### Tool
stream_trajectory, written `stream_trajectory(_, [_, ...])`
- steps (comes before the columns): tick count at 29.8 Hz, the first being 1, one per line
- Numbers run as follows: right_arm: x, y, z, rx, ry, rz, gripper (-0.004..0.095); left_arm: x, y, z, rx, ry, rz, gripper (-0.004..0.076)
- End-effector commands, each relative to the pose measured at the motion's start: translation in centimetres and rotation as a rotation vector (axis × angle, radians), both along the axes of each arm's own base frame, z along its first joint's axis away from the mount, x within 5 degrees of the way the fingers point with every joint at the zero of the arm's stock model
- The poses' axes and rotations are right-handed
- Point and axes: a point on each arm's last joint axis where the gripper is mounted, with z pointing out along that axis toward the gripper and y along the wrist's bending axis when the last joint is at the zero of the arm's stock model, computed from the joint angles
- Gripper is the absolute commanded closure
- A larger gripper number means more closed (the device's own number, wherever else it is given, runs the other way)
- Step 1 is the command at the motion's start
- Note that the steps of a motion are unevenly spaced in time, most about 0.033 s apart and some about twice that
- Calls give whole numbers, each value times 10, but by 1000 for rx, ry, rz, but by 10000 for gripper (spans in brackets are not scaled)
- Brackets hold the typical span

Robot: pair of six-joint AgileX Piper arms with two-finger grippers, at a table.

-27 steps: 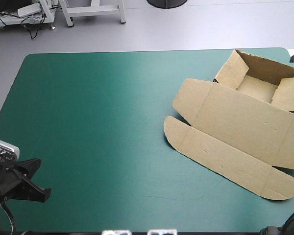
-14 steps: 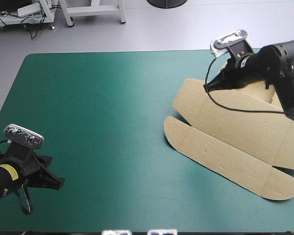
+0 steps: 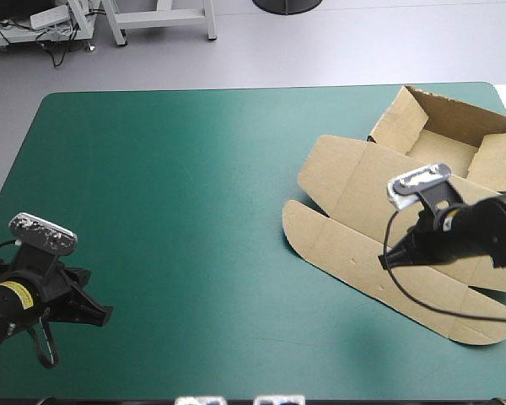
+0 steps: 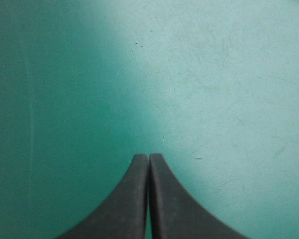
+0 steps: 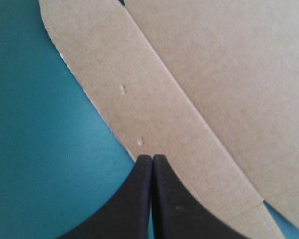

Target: Fold the box

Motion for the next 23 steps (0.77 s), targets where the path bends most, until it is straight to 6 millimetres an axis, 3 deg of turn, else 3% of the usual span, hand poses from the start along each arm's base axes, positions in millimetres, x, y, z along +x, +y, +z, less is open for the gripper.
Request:
stream_trajectory(1, [-25, -8, 1, 30, -73, -23, 928, 1, -4, 8, -43, -41, -13, 733])
stream_trajectory(7, [-60, -18, -8, 65, -127, -54, 928, 1, -6, 7, -69, -25, -24, 733])
stream_trajectory(11, [-75, -22, -9, 83, -154, -66, 928, 4, -8, -8, -62, 17, -20, 733])
stream_trajectory(16, [-81, -24, -8, 88, -157, -72, 928, 5, -10, -34, -45, 110, -21, 733])
stream_trajectory(23, [-83, -25, -9, 82, -139, -71, 927, 5, -11, -38, -50, 125, -24, 733])
